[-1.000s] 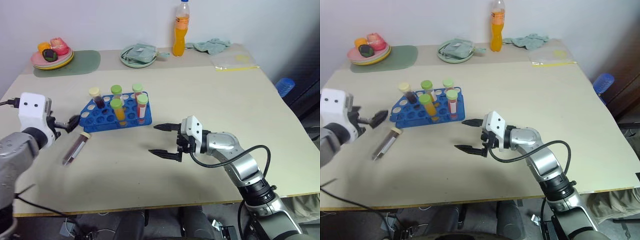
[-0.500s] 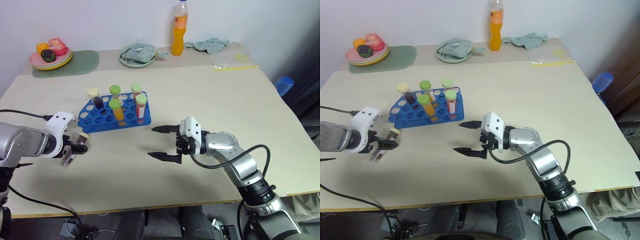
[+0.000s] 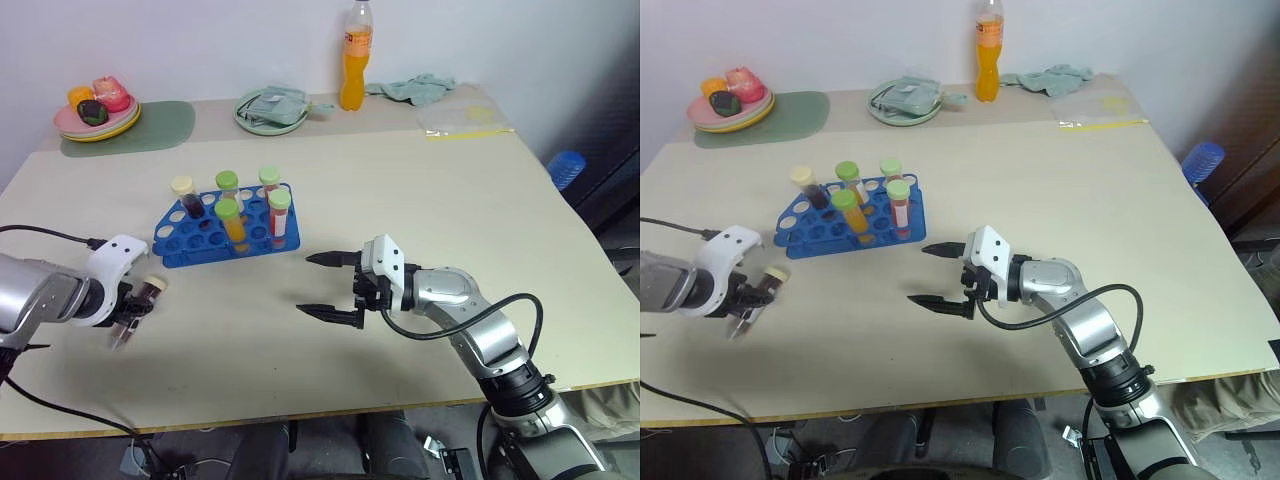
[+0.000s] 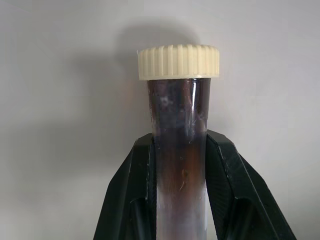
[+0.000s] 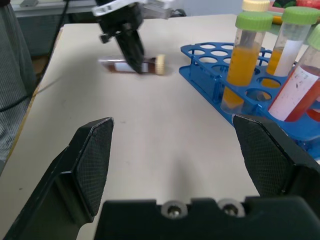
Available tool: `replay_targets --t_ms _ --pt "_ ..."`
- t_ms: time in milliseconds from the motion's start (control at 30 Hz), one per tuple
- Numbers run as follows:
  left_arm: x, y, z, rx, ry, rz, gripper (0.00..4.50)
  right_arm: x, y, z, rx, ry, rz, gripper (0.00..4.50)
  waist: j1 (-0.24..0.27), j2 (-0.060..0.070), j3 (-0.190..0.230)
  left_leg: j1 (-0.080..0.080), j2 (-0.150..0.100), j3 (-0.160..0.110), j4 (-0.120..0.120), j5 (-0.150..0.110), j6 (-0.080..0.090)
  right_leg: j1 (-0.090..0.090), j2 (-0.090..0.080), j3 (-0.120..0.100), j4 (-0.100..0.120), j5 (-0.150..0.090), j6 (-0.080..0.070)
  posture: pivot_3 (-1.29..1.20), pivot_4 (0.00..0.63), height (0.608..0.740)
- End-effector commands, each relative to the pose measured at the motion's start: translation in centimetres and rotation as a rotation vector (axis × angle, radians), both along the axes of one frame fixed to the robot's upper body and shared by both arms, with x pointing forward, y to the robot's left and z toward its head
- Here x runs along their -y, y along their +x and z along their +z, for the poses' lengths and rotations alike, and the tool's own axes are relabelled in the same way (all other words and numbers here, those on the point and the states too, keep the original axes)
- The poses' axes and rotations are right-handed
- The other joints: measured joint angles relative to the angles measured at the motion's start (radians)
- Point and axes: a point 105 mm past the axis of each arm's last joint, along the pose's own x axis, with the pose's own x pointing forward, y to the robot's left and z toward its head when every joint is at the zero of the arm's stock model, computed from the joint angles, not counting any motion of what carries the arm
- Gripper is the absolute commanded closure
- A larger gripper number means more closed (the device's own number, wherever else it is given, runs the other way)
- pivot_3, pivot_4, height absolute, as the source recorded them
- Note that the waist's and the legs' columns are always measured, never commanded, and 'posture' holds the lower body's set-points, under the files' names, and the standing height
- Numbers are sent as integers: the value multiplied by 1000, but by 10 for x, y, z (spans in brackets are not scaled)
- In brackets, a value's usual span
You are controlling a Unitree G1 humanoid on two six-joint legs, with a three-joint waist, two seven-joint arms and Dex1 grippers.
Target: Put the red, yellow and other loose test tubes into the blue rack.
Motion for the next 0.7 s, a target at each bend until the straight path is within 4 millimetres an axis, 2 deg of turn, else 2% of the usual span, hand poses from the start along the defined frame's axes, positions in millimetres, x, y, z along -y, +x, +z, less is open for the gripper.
replay_targets --t_ms 33,100,133,167,200,267,367,500,600,700 --pt "17 4 29 201 -80 -131 3729 -3 -5 11 33 27 36 284 3 0 0 0 0 0 0 0 0 0 0 0 0 0 0 0 150 740" --pt "41 11 59 487 -172 -292 3729 -3 -5 10 31 26 45 284 7 0 0 0 1 0 0 0 0 0 -1 0 0 0 0 0 150 740" --pt "47 16 84 722 -171 -321 3729 -4 -5 10 30 25 49 284 13 0 0 0 1 0 0 0 0 0 -3 0 -1 0 0 0 150 740" --pt "45 18 103 921 -156 -256 3729 -4 -5 10 30 25 53 284 16 0 0 -1 1 0 1 0 0 1 -4 -1 -1 0 0 0 150 740" --pt "41 18 115 1042 -145 -192 3729 -4 -4 10 29 25 54 284 20 -1 0 -1 0 -1 1 0 0 1 -4 -3 -3 0 0 0 150 740" --pt "48 18 122 1162 -282 -85 3729 -4 -5 9 24 26 61 284 18 -5 -2 -1 0 -1 2 0 0 3 -4 -3 -2 1 0 0 150 740" --pt "58 19 130 1298 -374 1 3729 -5 -5 9 20 26 70 284 14 -4 -3 -1 -1 -2 3 0 0 3 -4 -3 -1 1 0 0 150 740" --pt "64 32 123 1489 -160 141 3729 -7 -4 9 21 25 80 284 13 -4 -2 0 -3 1 4 0 0 3 -3 -3 -1 1 0 0 150 740" --pt "72 41 108 1549 -160 245 3729 -8 -4 9 24 24 86 284 14 -4 -3 0 -3 3 4 0 0 4 -3 -3 -2 1 0 0 150 740" --pt "81 48 87 1532 -138 280 3729 -8 -4 10 30 22 83 284 14 -4 -3 0 -3 2 4 0 0 4 -3 -3 -1 1 0 0 150 740"
